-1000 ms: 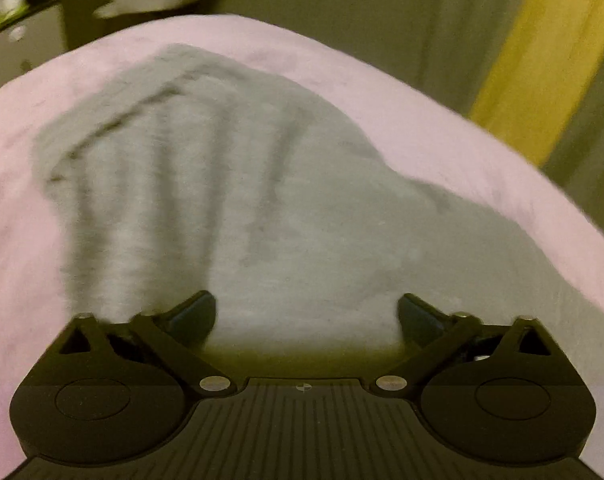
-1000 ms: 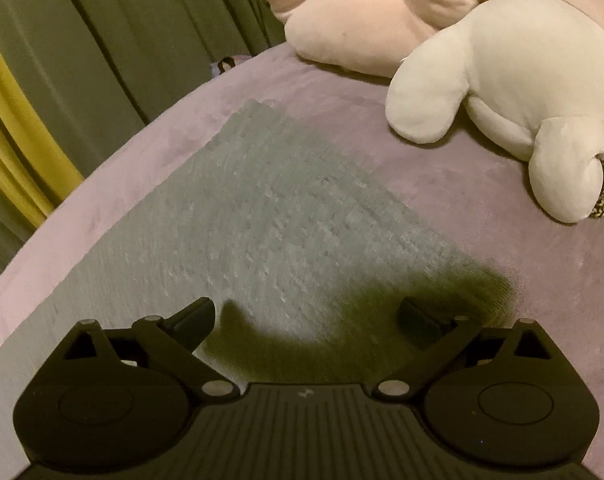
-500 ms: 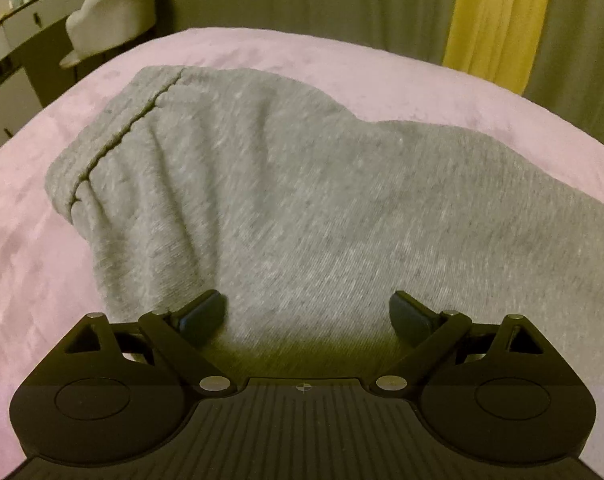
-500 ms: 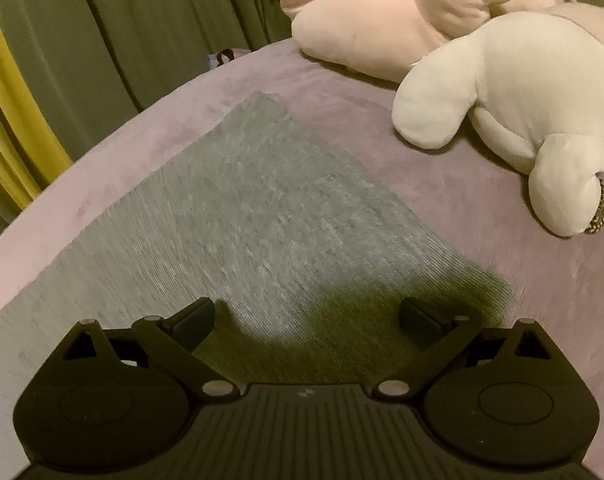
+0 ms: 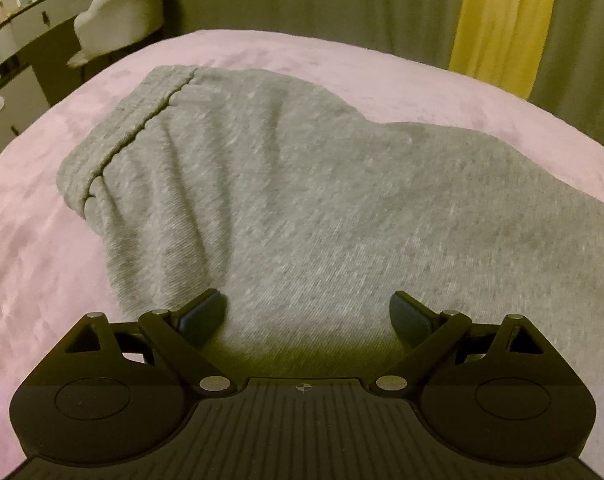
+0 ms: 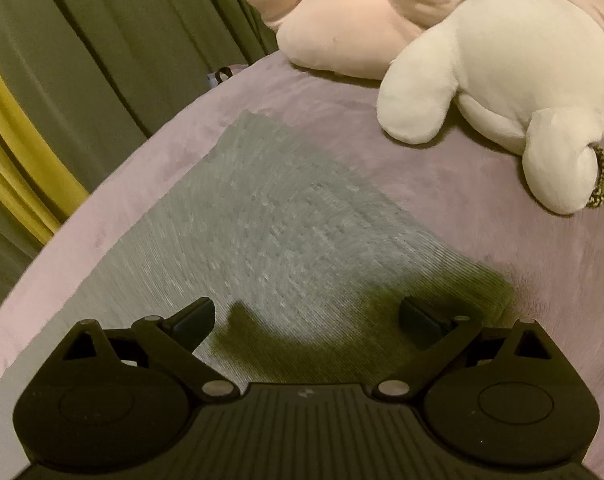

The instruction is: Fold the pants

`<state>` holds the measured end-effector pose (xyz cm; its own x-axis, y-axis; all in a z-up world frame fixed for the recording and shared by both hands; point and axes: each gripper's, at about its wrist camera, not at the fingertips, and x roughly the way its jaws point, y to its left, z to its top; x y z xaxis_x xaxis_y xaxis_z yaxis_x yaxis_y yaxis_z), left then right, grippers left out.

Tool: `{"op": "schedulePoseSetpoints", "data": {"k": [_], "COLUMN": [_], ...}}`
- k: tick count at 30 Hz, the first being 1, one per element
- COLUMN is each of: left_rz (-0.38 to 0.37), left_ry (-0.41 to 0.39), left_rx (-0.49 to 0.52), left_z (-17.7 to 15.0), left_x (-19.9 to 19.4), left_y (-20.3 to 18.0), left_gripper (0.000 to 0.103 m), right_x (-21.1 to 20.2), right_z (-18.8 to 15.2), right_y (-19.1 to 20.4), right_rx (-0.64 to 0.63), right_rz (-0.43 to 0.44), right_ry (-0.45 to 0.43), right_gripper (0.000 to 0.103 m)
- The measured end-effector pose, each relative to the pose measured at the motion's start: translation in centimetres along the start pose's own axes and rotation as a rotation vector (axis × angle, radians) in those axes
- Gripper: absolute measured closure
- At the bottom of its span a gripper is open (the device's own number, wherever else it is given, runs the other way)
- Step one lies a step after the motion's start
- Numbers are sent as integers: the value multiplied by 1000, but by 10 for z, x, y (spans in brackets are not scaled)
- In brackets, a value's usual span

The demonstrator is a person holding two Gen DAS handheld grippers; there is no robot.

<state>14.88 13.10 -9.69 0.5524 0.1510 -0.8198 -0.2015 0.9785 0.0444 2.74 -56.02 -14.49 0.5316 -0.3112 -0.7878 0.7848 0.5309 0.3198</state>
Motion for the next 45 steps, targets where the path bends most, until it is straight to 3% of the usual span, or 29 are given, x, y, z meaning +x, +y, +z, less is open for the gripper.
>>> {"op": "schedulePoseSetpoints", "data": {"k": [3, 7, 8, 10, 11, 15, 17, 20, 22, 24, 26, 28, 29, 32, 34, 35, 36, 37, 40, 43, 45], "left_rz": [-19, 30, 78, 244, 269, 116, 88, 96, 109, 103, 93, 76, 68, 61, 65, 66, 64, 62, 60, 72, 79], "left_ry": [-4, -39, -47, -20, -26, -45, -36, 3, 61, 64, 65, 67, 68, 65, 64, 65, 66, 66, 64, 58, 32], "left_rx": [-44, -106, -120, -147, -150, -221, -205, -156, -136, -131, -143, -167, -181, -192, -185, -183, -184, -186, -190, -182, -176], "left_z": [0, -3, -5, -9, -13, -25, -29, -28, -27, -26, -27, -29, -29, -29, -30, -29, -30, -31, -30, -29, -29], "left_x": [-1, -17, -21, -24, -27, -46, -46, -33, -19, -15, -15, -13, -12, -11, -10, -10, -9, -10, -9, -12, -22], "left_y": [8, 21, 25, 37, 43, 59, 55, 42, 35, 34, 36, 39, 41, 42, 42, 42, 43, 43, 44, 41, 34], "left_gripper": [8, 8, 6, 6, 6, 6, 6, 5, 3, 1, 1, 0, 0, 0, 0, 0, 0, 0, 0, 0, 0], "right_x": [-1, -4, -5, -7, -9, -11, -15, -28, -27, -23, -16, -7, -2, 12, 25, 30, 26, 17, -3, -10, -4], "right_z": [1, 2, 1, 2, 1, 2, 0, -11, -19, -33, -46, -65, -77, -116, -141, -156, -167, -172, -164, -145, -127], "right_y": [-4, -8, -9, -13, -14, -9, 9, 56, 102, 154, 201, 252, 279, 335, 355, 359, 358, 354, 319, 271, 231], "right_rx": [25, 50, 59, 84, 91, 74, -15, -211, -342, -454, -534, -613, -657, -739, -786, -818, -853, -888, -873, -875, -822], "right_rz": [18, 35, 41, 55, 61, 66, 55, 109, 164, 242, 313, 373, 406, 454, 453, 441, 443, 468, 581, 504, 405], "right_ry": [-6, -8, -8, -13, -18, -11, -19, -80, -53, -29, -2, 40, 58, 93, 185, 246, 228, 201, 248, 222, 262], "right_gripper": [4, 5, 5, 5, 5, 5, 5, 5, 5, 8, 20, 43, 60, 62, 62, 62, 61, 62, 63, 62, 59]}}
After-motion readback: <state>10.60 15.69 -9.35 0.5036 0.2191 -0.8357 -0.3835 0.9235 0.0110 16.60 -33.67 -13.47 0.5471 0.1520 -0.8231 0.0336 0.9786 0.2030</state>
